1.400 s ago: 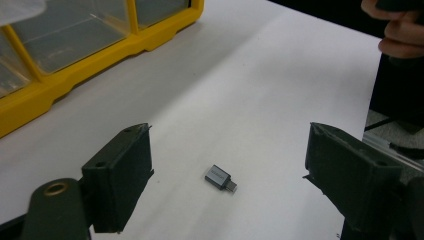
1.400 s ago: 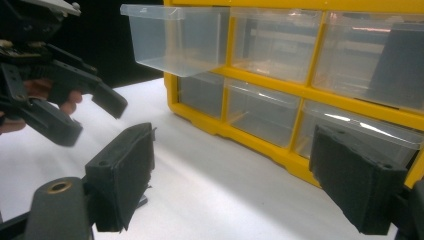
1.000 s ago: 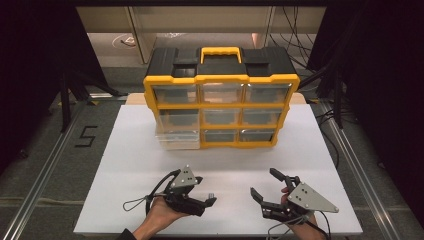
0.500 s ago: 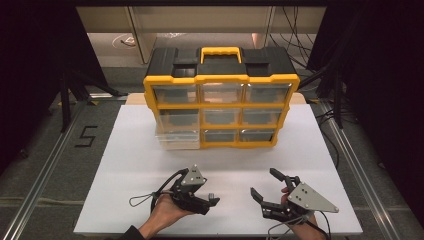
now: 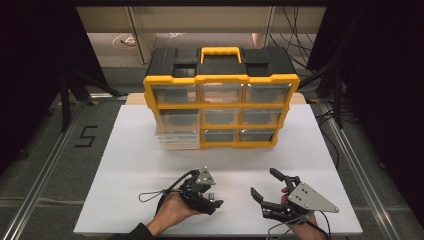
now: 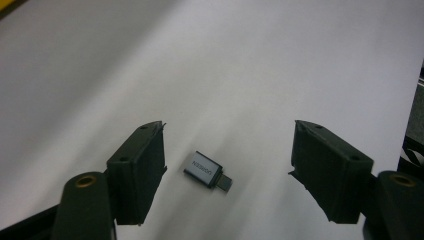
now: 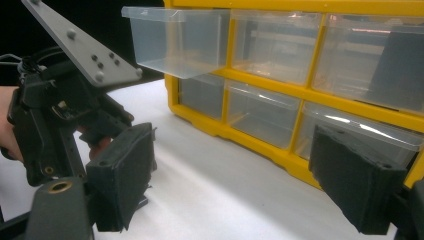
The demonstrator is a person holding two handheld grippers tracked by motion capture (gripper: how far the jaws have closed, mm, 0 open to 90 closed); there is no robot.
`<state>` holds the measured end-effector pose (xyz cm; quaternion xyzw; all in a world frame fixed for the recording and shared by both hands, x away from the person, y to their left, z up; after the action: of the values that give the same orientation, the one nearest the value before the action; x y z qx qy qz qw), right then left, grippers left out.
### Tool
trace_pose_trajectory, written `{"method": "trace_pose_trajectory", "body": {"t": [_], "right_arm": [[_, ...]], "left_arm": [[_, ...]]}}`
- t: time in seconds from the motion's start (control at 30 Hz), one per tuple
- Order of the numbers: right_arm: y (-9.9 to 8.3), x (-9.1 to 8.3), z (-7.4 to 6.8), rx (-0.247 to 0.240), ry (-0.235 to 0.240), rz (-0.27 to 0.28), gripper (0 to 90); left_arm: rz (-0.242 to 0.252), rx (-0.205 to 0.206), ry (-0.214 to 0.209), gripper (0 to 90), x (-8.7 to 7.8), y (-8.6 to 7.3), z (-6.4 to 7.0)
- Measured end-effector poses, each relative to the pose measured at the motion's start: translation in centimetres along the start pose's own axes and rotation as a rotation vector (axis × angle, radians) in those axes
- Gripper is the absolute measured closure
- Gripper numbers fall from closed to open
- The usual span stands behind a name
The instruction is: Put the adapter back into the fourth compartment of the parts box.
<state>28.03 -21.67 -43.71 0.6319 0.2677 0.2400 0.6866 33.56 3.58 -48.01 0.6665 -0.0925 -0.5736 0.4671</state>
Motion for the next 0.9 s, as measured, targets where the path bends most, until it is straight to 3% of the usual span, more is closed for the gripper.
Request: {"method": "trace_pose_trajectory", "body": {"t": [0.43, 0.9], "right_arm": [[0.0, 0.0, 0.0, 0.002, 0.001, 0.001, 19.5], [0.0, 0.0, -0.1, -0.005, 0.004, -0.003, 19.5]], "left_arm": [[-0.072, -0.06, 0.02, 40.7, 1.0, -0.3, -0.9], [-0.103, -0.061, 0.008, 51.5, 1.3, -0.4, -1.1]]}}
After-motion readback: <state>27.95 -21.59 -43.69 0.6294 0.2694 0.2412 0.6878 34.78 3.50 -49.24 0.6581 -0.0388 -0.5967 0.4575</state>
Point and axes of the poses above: each handheld gripper's, and its own axes: x roughly forward along the jaws, y roughly out of its top, z roughly to its right, the point moved 2 cm from there along x, roughly forward along the jaws, and after that the axes turned 6 degrees about z, right-handed, at the moved point
